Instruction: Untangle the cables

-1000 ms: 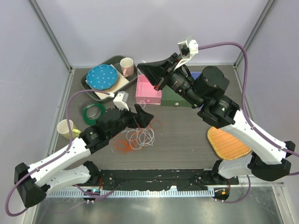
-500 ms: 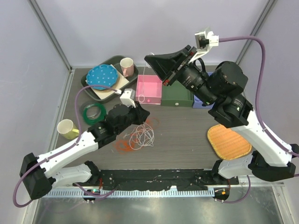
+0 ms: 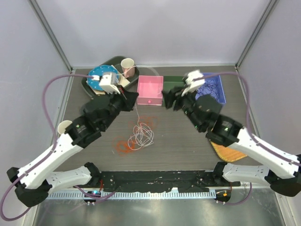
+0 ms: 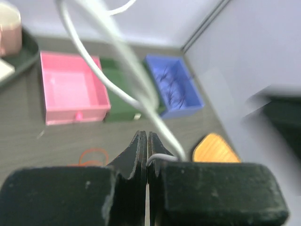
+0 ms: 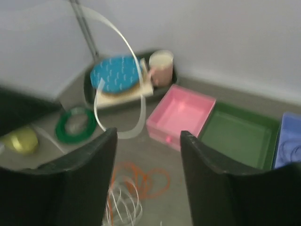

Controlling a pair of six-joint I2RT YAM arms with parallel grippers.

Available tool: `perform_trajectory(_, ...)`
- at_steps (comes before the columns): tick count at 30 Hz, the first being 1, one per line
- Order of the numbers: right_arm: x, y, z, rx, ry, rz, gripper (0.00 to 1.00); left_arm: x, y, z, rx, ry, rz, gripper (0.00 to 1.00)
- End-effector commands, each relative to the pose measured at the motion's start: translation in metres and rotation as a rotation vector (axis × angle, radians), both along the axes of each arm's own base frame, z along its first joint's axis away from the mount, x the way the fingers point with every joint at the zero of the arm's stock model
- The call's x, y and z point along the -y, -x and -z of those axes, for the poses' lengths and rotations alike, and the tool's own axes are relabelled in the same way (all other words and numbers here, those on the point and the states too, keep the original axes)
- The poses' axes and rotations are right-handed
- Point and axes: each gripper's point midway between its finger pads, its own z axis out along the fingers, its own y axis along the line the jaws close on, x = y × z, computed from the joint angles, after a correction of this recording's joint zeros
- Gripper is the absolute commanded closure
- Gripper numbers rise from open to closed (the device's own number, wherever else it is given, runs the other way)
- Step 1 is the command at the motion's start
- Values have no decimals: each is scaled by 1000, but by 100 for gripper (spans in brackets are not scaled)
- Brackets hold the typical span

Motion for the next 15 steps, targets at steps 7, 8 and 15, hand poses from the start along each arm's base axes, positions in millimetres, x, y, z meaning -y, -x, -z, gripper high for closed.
perform_trajectory(7,-49,56,183,135,-16,-434,18,-24,29,-139,264,122,60,99)
perform_trajectory(8,-60,58,197,115,-5,-475,18,-20,36,-151,284,136,103,99)
perform_trajectory(15,-124,51,223,29,-66,-617,13,-7,48,-173,277,136,206,100)
